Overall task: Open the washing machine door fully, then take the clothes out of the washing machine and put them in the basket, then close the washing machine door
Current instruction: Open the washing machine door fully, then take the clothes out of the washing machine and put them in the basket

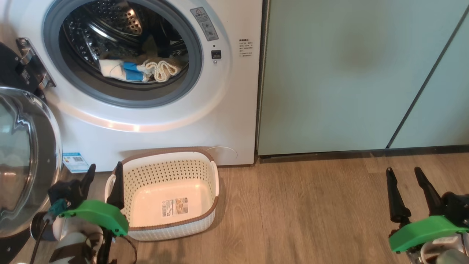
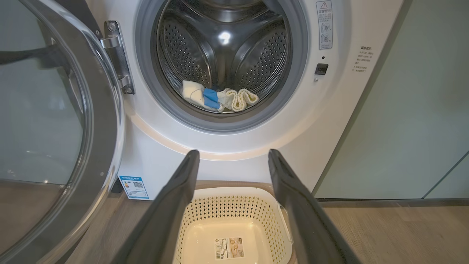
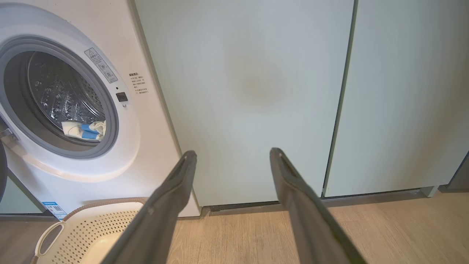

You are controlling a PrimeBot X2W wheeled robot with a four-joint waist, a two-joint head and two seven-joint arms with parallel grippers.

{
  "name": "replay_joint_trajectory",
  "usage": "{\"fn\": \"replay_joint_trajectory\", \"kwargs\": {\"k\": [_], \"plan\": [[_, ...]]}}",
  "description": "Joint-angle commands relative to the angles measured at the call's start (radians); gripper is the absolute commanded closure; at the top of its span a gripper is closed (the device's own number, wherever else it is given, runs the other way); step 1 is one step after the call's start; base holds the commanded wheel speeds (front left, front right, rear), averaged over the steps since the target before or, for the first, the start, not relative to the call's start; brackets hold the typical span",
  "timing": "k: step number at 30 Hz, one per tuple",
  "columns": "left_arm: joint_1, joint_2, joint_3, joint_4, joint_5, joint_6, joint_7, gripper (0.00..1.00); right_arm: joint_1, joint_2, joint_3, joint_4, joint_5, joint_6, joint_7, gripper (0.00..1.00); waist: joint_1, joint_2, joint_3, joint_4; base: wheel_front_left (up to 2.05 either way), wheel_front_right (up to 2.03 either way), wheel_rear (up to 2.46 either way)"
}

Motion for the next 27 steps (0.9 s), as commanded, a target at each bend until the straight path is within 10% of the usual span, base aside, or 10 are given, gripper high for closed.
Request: {"fn": "replay_joint_trajectory", "kwargs": {"k": [1, 27], "plan": [[-0.040, 0.020, 0.046, -0.023, -0.005, -0.002, -0.006, 0.00, -0.026, -0.011, 0.012, -0.034, -0.010, -0.003, -0.010, 0.00, 0.0000, -0.0001, 0.000, 0.003, 0.00, 0.00, 0.00], [-0.044, 0.012, 0.040, 0.008, -0.006, -0.017, -0.006, 0.00, -0.026, -0.009, 0.014, -0.025, -0.007, -0.003, -0.010, 0.00, 0.0000, -0.0001, 0.001, 0.023, 0.00, 0.00, 0.00]]}}
